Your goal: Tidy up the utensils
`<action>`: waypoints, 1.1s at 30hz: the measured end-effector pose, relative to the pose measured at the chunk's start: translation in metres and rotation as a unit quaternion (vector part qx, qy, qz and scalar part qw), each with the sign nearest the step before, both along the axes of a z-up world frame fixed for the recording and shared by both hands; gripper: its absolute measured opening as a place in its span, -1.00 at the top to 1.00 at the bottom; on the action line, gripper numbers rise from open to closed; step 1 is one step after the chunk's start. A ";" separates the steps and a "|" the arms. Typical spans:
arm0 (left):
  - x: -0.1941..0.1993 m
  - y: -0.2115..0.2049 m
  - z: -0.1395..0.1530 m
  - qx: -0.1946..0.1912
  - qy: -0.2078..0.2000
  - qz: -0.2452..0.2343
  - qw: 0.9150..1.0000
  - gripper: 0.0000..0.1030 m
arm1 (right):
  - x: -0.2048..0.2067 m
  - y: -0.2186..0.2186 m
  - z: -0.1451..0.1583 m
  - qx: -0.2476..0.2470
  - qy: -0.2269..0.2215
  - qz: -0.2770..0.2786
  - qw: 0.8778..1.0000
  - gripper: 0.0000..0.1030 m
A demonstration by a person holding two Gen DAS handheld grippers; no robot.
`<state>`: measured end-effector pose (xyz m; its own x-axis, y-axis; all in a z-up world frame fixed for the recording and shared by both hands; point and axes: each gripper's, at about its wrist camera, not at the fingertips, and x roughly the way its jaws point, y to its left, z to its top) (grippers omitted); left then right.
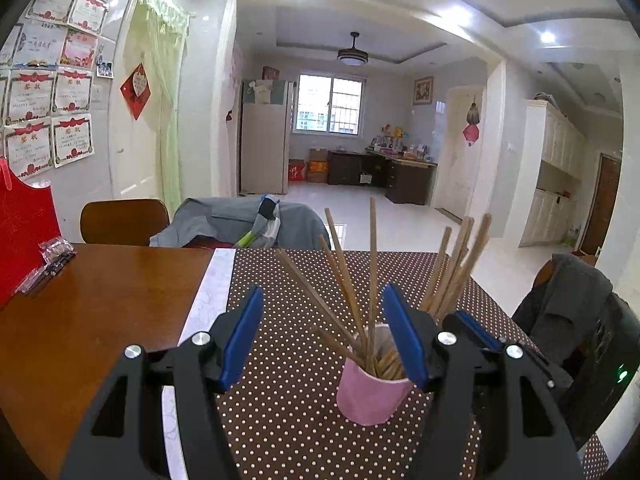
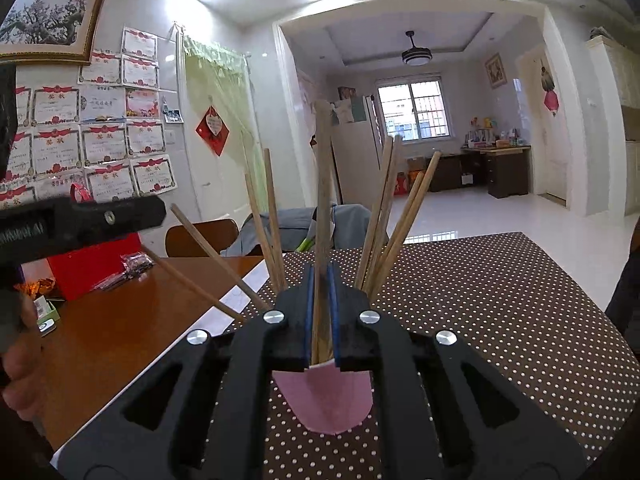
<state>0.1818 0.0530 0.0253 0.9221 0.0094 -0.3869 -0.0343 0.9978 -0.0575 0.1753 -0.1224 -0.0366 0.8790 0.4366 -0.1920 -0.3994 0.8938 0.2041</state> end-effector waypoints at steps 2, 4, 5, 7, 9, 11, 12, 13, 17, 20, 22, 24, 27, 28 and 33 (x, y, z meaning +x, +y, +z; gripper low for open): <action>-0.007 -0.003 0.001 0.005 -0.004 0.001 1.000 -0.20 | -0.008 -0.003 0.003 0.001 -0.003 -0.001 1.000 0.68; -0.015 -0.006 0.001 0.010 -0.007 0.000 1.000 -0.20 | -0.016 -0.007 0.007 0.000 -0.007 -0.003 1.000 0.24; -0.017 -0.006 0.002 0.012 -0.008 0.000 1.000 -0.20 | -0.021 -0.009 0.009 0.001 -0.009 -0.004 1.000 0.14; -0.027 -0.010 0.003 0.019 -0.013 -0.002 1.000 -0.20 | -0.028 -0.012 0.013 0.003 -0.010 0.000 1.000 0.11; -0.036 -0.013 0.005 0.026 -0.016 -0.003 1.000 -0.22 | -0.038 -0.016 0.019 -0.003 -0.013 -0.003 1.000 0.10; -0.045 -0.016 0.007 0.031 -0.018 -0.003 0.999 -0.27 | -0.048 -0.018 0.023 -0.004 -0.017 -0.006 1.000 -0.01; -0.054 -0.018 0.008 0.033 -0.022 -0.005 0.999 -0.30 | -0.053 -0.021 0.024 -0.006 -0.017 -0.010 1.000 -0.09; -0.059 -0.019 0.009 0.036 -0.026 -0.005 0.999 -0.30 | -0.062 -0.022 0.028 -0.012 -0.015 -0.018 1.000 -0.16; -0.088 -0.031 0.013 0.059 -0.043 -0.006 0.997 -0.35 | -0.091 -0.030 0.035 -0.017 -0.009 -0.042 0.999 -0.32; -0.114 -0.040 0.013 0.073 -0.059 -0.005 0.996 -0.36 | -0.112 -0.037 0.040 -0.007 -0.001 -0.056 0.998 -0.42; -0.130 -0.043 0.012 0.075 -0.070 -0.006 0.995 -0.38 | -0.126 -0.041 0.043 -0.002 0.000 -0.065 0.998 -0.52; -0.145 -0.046 0.011 0.073 -0.081 -0.006 0.994 -0.39 | -0.138 -0.044 0.043 -0.004 -0.006 -0.067 0.998 -0.56; -0.161 -0.049 0.007 0.061 -0.089 -0.004 0.994 -0.40 | -0.156 -0.041 0.046 -0.015 -0.016 -0.072 0.997 -0.64; -0.165 -0.050 0.006 0.058 -0.089 -0.006 0.994 -0.41 | -0.163 -0.039 0.046 -0.020 -0.020 -0.074 0.997 -0.66; -0.182 -0.058 0.004 0.076 -0.096 0.005 0.992 -0.43 | -0.187 -0.037 0.049 -0.029 -0.032 -0.084 0.996 -0.82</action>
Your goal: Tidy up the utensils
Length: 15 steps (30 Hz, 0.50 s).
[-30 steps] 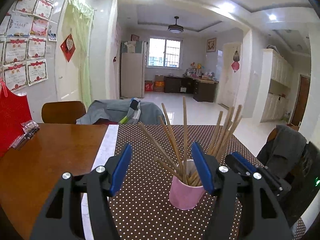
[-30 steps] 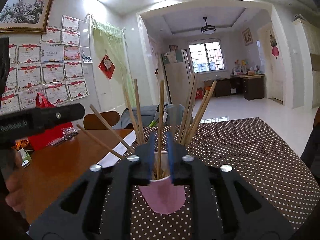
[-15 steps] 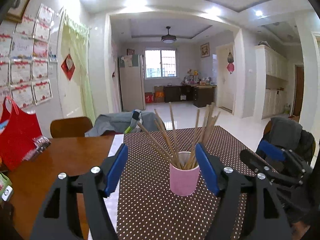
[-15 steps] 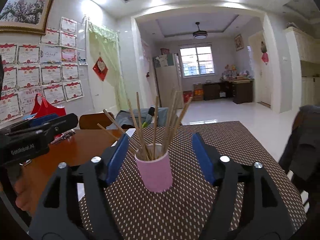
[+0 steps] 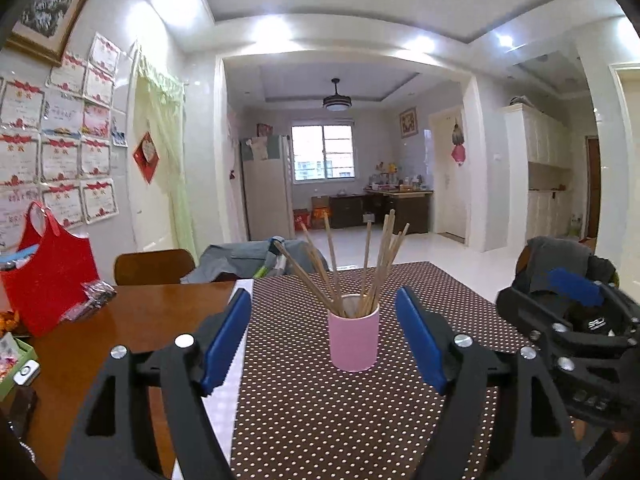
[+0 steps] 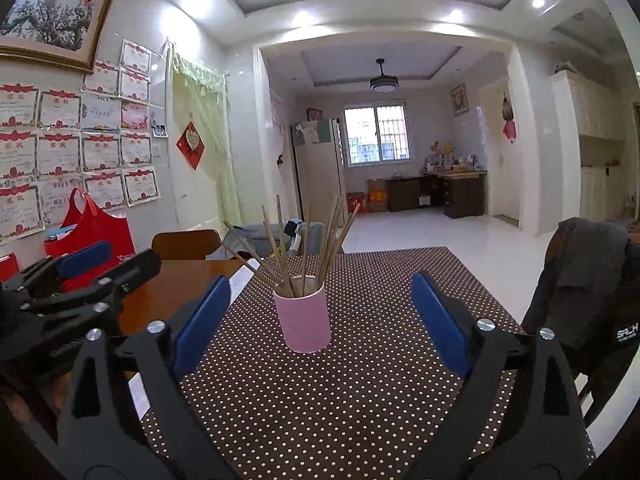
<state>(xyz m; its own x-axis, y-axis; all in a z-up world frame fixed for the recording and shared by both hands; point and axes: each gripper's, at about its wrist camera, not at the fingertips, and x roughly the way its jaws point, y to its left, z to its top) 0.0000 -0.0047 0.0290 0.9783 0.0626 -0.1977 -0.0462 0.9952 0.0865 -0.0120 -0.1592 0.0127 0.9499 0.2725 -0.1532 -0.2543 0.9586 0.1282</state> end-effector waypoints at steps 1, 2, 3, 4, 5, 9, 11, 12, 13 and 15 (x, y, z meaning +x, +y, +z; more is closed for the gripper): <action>-0.003 -0.001 0.000 0.000 -0.003 0.001 1.000 -0.43 | -0.004 0.001 0.001 -0.004 -0.004 -0.002 1.000 -0.83; -0.006 -0.002 0.000 -0.002 -0.006 -0.002 1.000 -0.43 | -0.006 0.002 0.002 -0.008 -0.006 -0.004 1.000 -0.83; -0.008 -0.003 0.001 -0.002 -0.008 -0.005 1.000 -0.43 | -0.007 0.004 0.004 -0.012 -0.010 -0.007 1.000 -0.83; -0.011 -0.004 0.002 -0.002 -0.011 -0.006 1.000 -0.43 | -0.010 0.005 0.005 -0.017 -0.014 -0.009 1.000 -0.83; -0.015 -0.005 0.002 -0.001 -0.017 -0.003 1.000 -0.43 | -0.012 0.004 0.005 -0.017 -0.016 -0.010 1.000 -0.84; -0.021 -0.006 0.004 -0.001 -0.028 -0.002 1.000 -0.44 | -0.020 0.001 0.006 -0.015 -0.025 -0.013 0.999 -0.84; -0.022 -0.005 0.005 -0.010 -0.031 -0.008 0.999 -0.44 | -0.023 0.002 0.008 -0.018 -0.028 -0.016 0.999 -0.84; -0.021 -0.004 0.005 -0.013 -0.031 -0.009 0.999 -0.44 | -0.023 0.002 0.008 -0.018 -0.028 -0.017 0.999 -0.84; -0.020 -0.003 0.004 -0.014 -0.030 -0.010 0.999 -0.44 | -0.023 0.002 0.009 -0.021 -0.027 -0.019 0.999 -0.84; -0.019 -0.003 0.003 -0.014 -0.030 -0.011 0.999 -0.44 | -0.024 0.003 0.009 -0.028 -0.027 -0.025 0.999 -0.84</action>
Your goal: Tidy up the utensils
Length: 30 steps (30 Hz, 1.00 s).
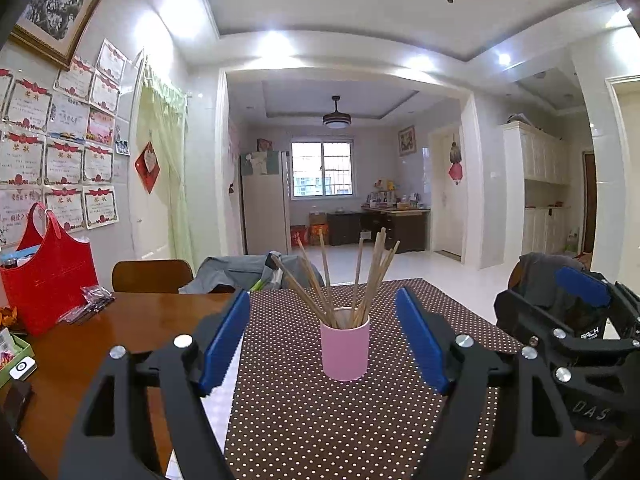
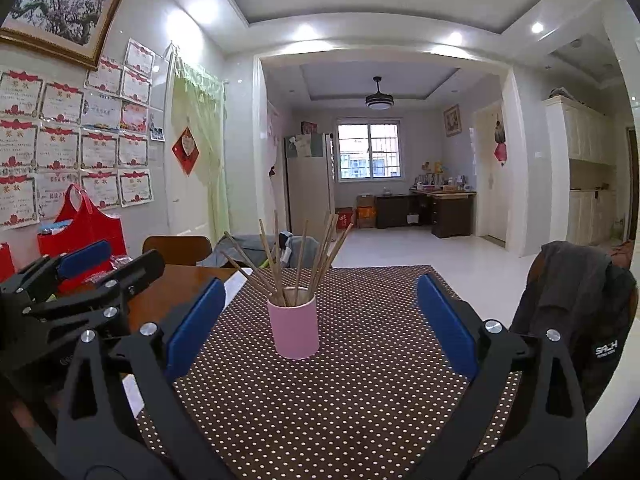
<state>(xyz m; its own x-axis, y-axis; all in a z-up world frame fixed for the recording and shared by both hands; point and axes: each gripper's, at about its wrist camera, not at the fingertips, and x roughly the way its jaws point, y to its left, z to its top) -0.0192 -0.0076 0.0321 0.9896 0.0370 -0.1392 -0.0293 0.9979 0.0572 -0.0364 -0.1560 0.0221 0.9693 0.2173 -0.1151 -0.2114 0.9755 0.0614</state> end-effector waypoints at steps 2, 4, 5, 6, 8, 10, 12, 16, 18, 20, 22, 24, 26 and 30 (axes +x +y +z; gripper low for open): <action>0.002 -0.001 -0.001 0.001 -0.001 -0.001 1.000 -0.44 | -0.001 0.000 0.001 -0.003 -0.001 -0.005 1.000 -0.84; 0.002 -0.002 -0.002 0.003 -0.003 -0.002 1.000 -0.44 | -0.002 0.001 0.002 -0.003 -0.001 -0.007 1.000 -0.84; 0.003 -0.001 -0.002 0.003 -0.003 -0.003 1.000 -0.44 | -0.001 0.001 0.002 -0.003 0.000 -0.007 1.000 -0.84; 0.003 -0.001 -0.003 0.002 -0.003 -0.004 1.000 -0.44 | -0.001 0.001 0.002 -0.003 0.001 -0.008 1.000 -0.84; 0.004 -0.001 -0.003 0.001 -0.002 -0.005 1.000 -0.44 | -0.001 0.001 0.002 -0.003 0.002 -0.008 1.000 -0.84; 0.005 -0.001 -0.004 0.002 -0.001 -0.005 1.000 -0.44 | -0.001 0.001 0.002 -0.003 0.003 -0.009 1.000 -0.84; 0.006 -0.001 -0.004 0.003 -0.002 -0.004 1.000 -0.44 | -0.001 0.001 0.001 -0.004 0.004 -0.008 1.000 -0.84; 0.007 -0.001 -0.005 0.004 -0.003 -0.005 1.000 -0.44 | 0.001 0.000 0.002 0.002 0.008 -0.005 1.000 -0.84; 0.007 -0.002 -0.006 0.006 -0.003 -0.005 1.000 -0.44 | 0.001 -0.001 0.002 0.002 0.009 -0.007 1.000 -0.84; 0.007 -0.002 -0.006 0.006 -0.003 -0.005 1.000 -0.44 | 0.002 -0.002 0.001 0.003 0.010 -0.007 1.000 -0.84; 0.008 -0.002 -0.006 0.006 -0.003 -0.005 1.000 -0.44 | 0.003 -0.003 0.001 0.005 0.011 -0.008 1.000 -0.85; 0.008 -0.003 -0.006 0.007 -0.002 -0.006 1.000 -0.44 | 0.005 -0.004 0.000 0.007 0.013 -0.007 1.000 -0.85; 0.008 -0.003 -0.006 0.007 -0.002 -0.005 1.000 -0.44 | 0.005 -0.004 -0.002 0.010 0.016 -0.006 1.000 -0.85; 0.008 -0.003 -0.006 0.007 -0.001 -0.006 1.000 -0.44 | 0.007 -0.006 -0.002 0.013 0.018 -0.003 1.000 -0.85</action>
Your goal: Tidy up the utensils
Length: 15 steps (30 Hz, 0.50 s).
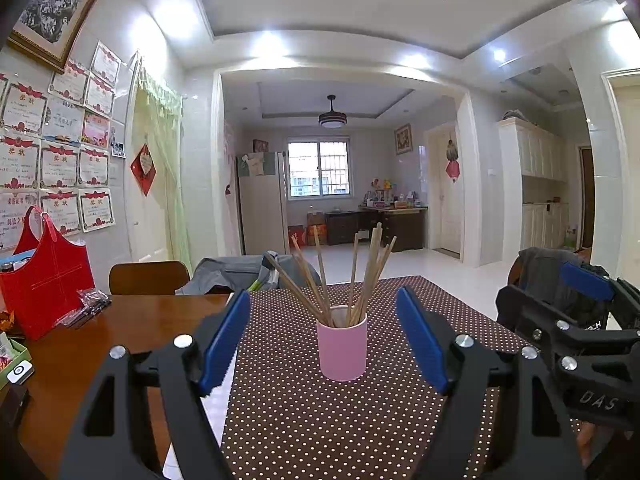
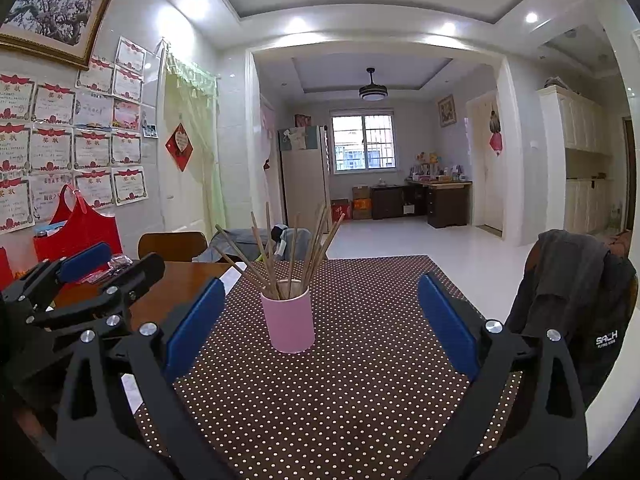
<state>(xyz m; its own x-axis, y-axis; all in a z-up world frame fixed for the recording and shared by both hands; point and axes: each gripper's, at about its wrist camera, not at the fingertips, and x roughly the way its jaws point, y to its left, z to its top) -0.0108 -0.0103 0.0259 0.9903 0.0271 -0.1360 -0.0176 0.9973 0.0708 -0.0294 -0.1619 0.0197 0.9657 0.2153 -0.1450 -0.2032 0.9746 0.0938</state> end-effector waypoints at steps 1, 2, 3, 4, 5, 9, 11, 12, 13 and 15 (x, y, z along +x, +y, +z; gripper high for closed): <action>0.000 0.000 0.000 0.001 0.000 0.001 1.000 -0.44 | 0.000 0.000 0.000 0.000 0.000 0.000 1.000 -0.85; 0.000 0.000 0.000 0.001 0.000 0.001 1.000 -0.44 | 0.000 0.000 0.000 0.001 0.000 0.000 1.000 -0.85; 0.001 0.000 0.000 0.001 0.000 0.000 1.000 -0.44 | 0.000 0.000 0.000 0.001 0.000 0.001 1.000 -0.85; 0.000 0.000 0.000 0.000 0.000 0.000 1.000 -0.44 | 0.000 0.000 0.000 0.001 0.000 0.001 1.000 -0.85; 0.000 0.000 0.000 0.000 0.000 0.000 1.000 -0.44 | 0.001 0.000 -0.001 0.003 0.000 0.002 1.000 -0.85; 0.001 0.000 0.000 0.000 0.001 0.000 1.000 -0.44 | 0.003 -0.002 -0.002 0.007 0.006 0.005 1.000 -0.85; 0.001 0.000 -0.002 0.000 0.003 -0.001 1.000 -0.44 | 0.003 -0.003 -0.002 0.007 0.005 0.004 1.000 -0.85; 0.001 0.000 -0.002 -0.001 0.003 -0.001 1.000 -0.44 | 0.003 -0.003 -0.002 0.007 0.006 0.005 1.000 -0.85; 0.001 0.001 -0.002 0.000 0.003 -0.001 1.000 -0.44 | 0.003 -0.003 -0.002 0.007 0.006 0.005 1.000 -0.85; 0.001 0.001 -0.002 0.000 0.003 -0.001 1.000 -0.44 | 0.003 -0.003 -0.002 0.007 0.006 0.005 1.000 -0.85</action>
<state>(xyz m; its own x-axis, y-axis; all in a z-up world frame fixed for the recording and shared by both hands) -0.0094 -0.0091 0.0239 0.9896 0.0259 -0.1416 -0.0160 0.9974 0.0706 -0.0261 -0.1650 0.0174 0.9616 0.2272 -0.1537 -0.2117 0.9710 0.1108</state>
